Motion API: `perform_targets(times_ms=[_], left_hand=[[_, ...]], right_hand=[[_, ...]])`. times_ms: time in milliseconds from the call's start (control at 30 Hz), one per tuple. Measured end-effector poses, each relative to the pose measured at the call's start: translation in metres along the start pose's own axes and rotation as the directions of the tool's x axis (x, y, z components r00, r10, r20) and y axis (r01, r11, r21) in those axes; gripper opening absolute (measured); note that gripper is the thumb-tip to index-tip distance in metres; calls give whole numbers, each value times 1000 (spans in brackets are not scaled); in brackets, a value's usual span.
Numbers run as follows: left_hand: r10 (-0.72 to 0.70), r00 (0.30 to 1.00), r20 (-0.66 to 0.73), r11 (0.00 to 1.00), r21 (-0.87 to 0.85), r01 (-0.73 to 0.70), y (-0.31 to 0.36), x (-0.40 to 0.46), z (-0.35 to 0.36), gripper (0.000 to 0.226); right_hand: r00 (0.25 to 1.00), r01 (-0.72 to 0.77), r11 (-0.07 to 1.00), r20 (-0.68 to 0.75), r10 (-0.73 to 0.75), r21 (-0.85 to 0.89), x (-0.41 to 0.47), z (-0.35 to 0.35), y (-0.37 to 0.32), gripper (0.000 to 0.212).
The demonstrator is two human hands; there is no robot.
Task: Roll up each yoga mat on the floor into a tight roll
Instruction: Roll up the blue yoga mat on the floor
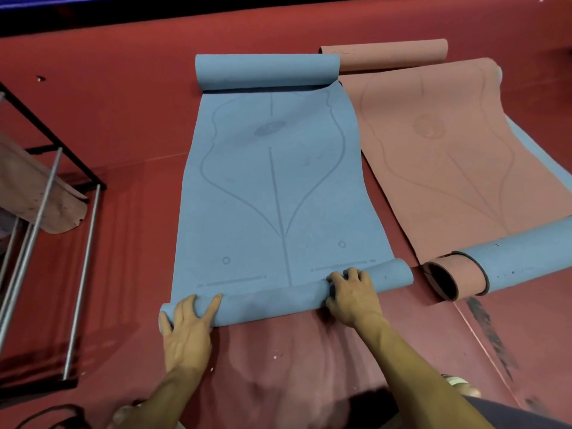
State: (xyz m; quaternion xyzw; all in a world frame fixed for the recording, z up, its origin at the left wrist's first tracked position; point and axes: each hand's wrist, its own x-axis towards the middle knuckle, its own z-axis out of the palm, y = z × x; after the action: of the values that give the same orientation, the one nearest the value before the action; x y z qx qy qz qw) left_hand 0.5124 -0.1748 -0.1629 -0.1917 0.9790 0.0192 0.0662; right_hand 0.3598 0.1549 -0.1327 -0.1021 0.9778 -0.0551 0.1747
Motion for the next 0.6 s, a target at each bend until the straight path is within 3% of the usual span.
perform_targets(times_ms=[133,267,367,467,533,600], left_hand=[[71,997,24,997,-35,-70,-10,16,1,93],[138,990,9,976,-174,-134,-24,36,-12,64],[151,965,216,981,-149,-121,-27,52,-40,50],[136,859,493,983,-179,-53,-23,60,-61,52],[159,808,568,976,-211,-44,-18,60,-63,52],[156,803,575,971,-237,-19,-15,56,-62,52]], right_hand=[[997,-22,999,73,25,-42,-1,1,-9,75],[1000,-16,992,-6,15,-126,5,10,-14,66],[1000,1,986,-10,-2,-168,7,1,-13,58],[991,-4,980,132,32,-200,6,-17,-7,56],[980,-9,980,193,48,-197,3,-24,-4,58],[982,-25,982,181,60,-188,-2,-22,-6,59]])
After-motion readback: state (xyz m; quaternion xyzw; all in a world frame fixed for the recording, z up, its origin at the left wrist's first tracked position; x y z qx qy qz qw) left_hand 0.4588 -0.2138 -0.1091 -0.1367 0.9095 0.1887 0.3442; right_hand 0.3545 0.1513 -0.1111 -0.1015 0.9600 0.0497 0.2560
